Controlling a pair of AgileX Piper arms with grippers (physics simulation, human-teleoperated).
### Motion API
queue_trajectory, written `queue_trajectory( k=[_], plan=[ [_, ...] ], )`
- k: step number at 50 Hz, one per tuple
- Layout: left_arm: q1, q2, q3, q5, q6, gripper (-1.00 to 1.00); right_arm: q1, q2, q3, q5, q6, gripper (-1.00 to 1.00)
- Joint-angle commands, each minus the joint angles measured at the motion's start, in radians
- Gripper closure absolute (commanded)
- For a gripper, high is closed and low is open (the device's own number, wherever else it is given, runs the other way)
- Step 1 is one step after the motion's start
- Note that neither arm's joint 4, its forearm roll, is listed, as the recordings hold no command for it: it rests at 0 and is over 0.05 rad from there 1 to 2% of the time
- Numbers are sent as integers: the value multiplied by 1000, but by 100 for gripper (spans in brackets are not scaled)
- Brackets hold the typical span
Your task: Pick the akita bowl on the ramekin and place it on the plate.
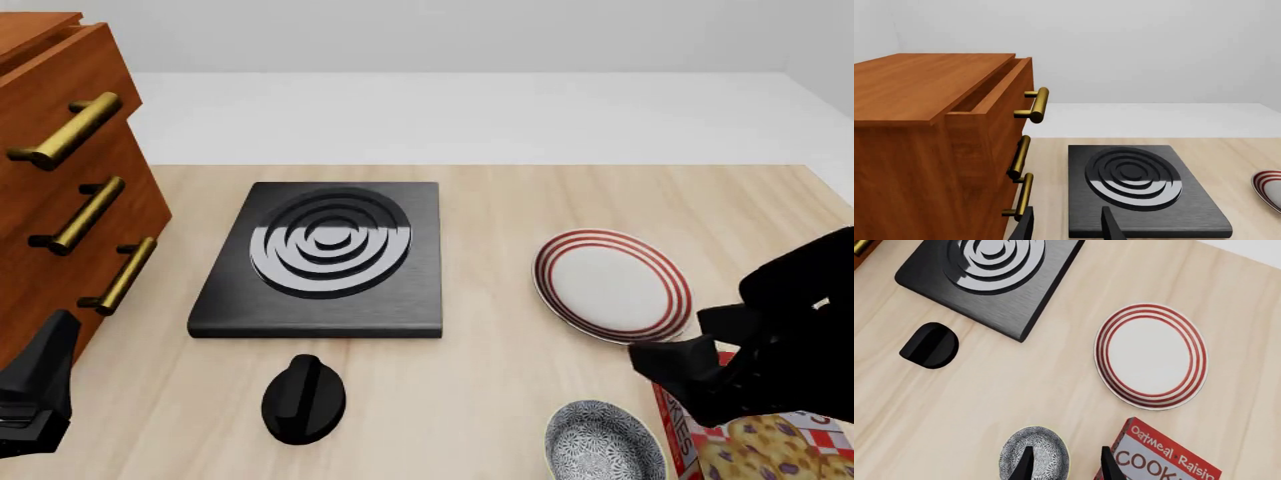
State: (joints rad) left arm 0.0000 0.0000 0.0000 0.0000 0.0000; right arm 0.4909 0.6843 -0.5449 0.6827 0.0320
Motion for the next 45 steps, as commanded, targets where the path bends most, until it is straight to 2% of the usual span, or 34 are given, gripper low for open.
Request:
queue_trajectory(
  k=[1, 16, 32, 45],
  plan=[
    [0, 0, 0, 0, 0, -100, 37, 40, 64, -26, 36, -100],
    [0, 0, 0, 0, 0, -100, 30, 68, 136, -51, 20, -100],
    [0, 0, 0, 0, 0, -100, 7, 97, 165, -74, 2, -100],
    [0, 0, 0, 0, 0, -100, 10, 155, 177, -123, 12, -100]
  ],
)
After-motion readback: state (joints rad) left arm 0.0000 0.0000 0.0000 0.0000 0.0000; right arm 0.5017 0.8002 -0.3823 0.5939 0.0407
